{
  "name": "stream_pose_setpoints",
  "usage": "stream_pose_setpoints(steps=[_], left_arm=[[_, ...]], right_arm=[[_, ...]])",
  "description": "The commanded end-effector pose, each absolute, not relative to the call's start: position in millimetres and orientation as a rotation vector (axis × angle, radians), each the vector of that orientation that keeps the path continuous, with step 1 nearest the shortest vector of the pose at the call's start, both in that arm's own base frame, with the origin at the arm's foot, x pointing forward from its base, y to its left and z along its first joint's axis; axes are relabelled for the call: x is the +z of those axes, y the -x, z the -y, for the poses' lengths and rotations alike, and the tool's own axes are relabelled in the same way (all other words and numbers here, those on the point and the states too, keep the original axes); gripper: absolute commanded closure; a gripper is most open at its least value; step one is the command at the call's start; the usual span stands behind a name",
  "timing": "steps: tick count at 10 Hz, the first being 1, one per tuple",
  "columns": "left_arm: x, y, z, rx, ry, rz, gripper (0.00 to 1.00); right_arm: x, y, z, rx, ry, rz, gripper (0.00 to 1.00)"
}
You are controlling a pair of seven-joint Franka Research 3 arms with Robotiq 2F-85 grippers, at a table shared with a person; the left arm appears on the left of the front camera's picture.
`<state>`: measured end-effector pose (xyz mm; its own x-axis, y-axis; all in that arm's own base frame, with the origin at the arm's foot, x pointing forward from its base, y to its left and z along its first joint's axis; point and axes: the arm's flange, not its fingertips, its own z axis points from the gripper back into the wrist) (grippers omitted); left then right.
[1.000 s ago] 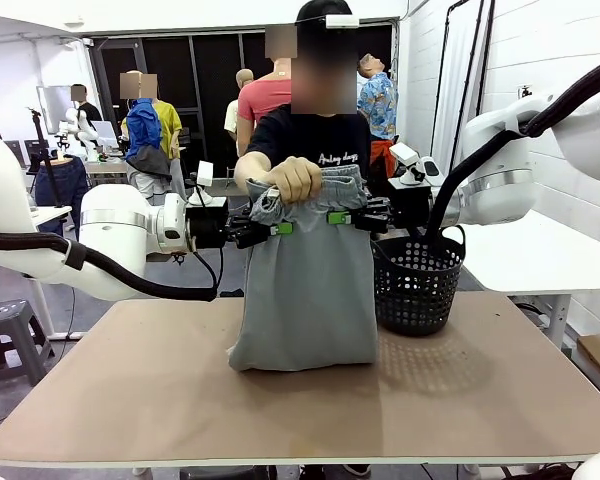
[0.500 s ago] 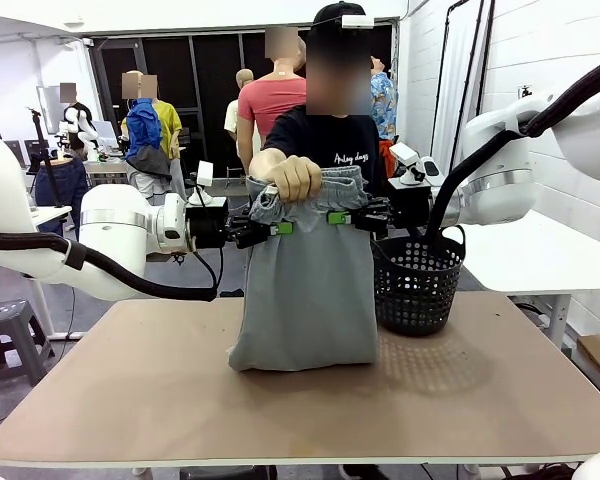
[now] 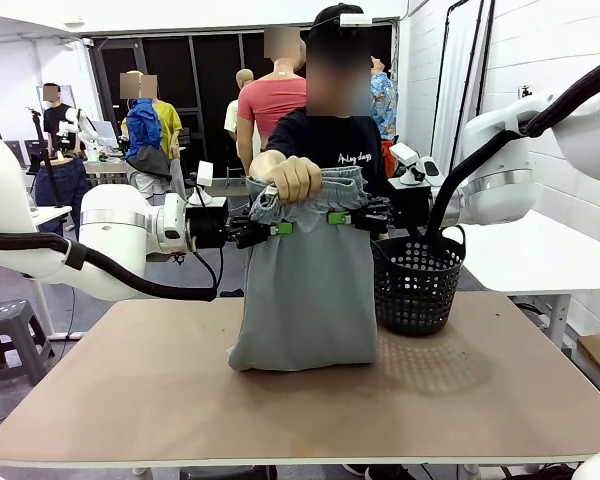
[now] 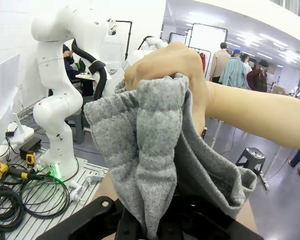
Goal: Fold the training pants.
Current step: Release the ends of the Training pants and then grab the overlapped ends.
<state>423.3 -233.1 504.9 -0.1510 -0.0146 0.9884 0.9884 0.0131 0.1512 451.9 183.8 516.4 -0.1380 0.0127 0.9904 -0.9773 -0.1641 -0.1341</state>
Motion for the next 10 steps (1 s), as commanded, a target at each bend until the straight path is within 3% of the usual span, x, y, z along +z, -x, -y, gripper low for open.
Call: stream_pose_setpoints(steps=[1, 7, 8, 10], left_arm=[[506.7, -422.7, 232.7, -1.315, 1.112, 1.321, 1.0], [504.9, -423.2, 233.1, -1.316, 1.113, 1.316, 1.0], [505.7, -422.9, 232.6, -1.312, 1.118, 1.314, 0.85], [506.6, -421.5, 233.0, -1.317, 1.132, 1.308, 0.46]], right_arm=[[516.5, -450.1, -184.8, 1.449, -1.245, 1.216, 1.0], [516.2, -453.0, -184.2, 1.431, -1.244, 1.199, 0.97], [516.0, -453.6, -184.8, 1.425, -1.267, 1.186, 0.77], [516.2, -455.4, -184.5, 1.415, -1.277, 1.166, 0.37]])
